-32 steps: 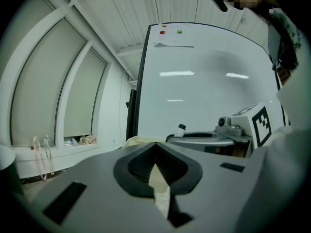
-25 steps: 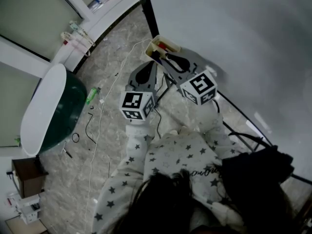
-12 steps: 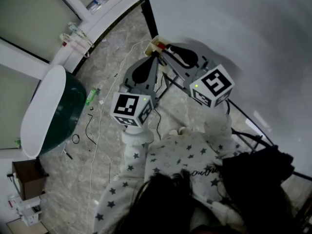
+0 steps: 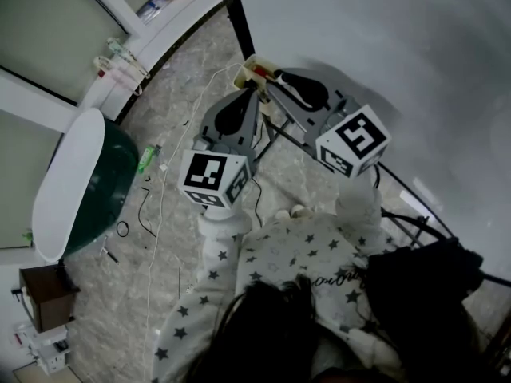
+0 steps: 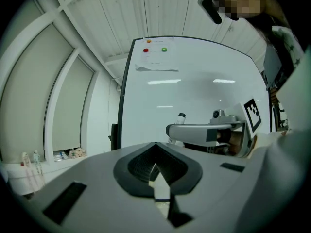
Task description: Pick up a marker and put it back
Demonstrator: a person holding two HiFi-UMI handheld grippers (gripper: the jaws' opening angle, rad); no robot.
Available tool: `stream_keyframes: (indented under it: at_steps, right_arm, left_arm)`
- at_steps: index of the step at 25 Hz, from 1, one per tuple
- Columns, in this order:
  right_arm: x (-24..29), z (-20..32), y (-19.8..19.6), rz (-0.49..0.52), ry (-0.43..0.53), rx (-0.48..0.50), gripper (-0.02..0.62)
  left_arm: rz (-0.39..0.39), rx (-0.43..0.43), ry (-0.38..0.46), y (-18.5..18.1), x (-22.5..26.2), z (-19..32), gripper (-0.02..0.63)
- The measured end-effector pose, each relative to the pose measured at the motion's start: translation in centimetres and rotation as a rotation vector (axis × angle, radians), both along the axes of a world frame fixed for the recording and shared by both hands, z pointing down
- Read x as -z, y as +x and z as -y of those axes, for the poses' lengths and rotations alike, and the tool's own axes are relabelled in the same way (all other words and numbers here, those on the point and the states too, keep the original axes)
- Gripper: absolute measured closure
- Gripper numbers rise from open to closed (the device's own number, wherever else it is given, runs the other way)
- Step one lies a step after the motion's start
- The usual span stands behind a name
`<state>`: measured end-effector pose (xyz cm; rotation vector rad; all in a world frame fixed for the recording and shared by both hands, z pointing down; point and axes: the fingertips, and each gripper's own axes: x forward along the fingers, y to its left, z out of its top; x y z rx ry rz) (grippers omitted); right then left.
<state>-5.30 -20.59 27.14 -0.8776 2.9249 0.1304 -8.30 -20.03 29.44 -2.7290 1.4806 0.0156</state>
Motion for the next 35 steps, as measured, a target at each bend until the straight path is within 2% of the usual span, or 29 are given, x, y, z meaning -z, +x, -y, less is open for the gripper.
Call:
stream_keyframes:
  at_steps: [17, 21, 35]
  right_arm:
    - [-0.7, 0.6, -0.1, 0.001, -0.011, 0.023, 0.512]
    - [-1.2, 2.0, 0.4, 0.003, -0.015, 0.027, 0.512]
    - [-1.7, 2.3, 0.5, -0.006, -0.029, 0.022, 0.512]
  left_arm:
    - [0.008, -0.008, -0.011, 0.5, -0.5, 0.7, 0.605]
    - [0.0, 0.007, 0.0, 0.9, -0.9, 2.1, 0.604]
    - [0.001, 0.03, 0.004, 0.4, -0.8, 2.1, 0.606]
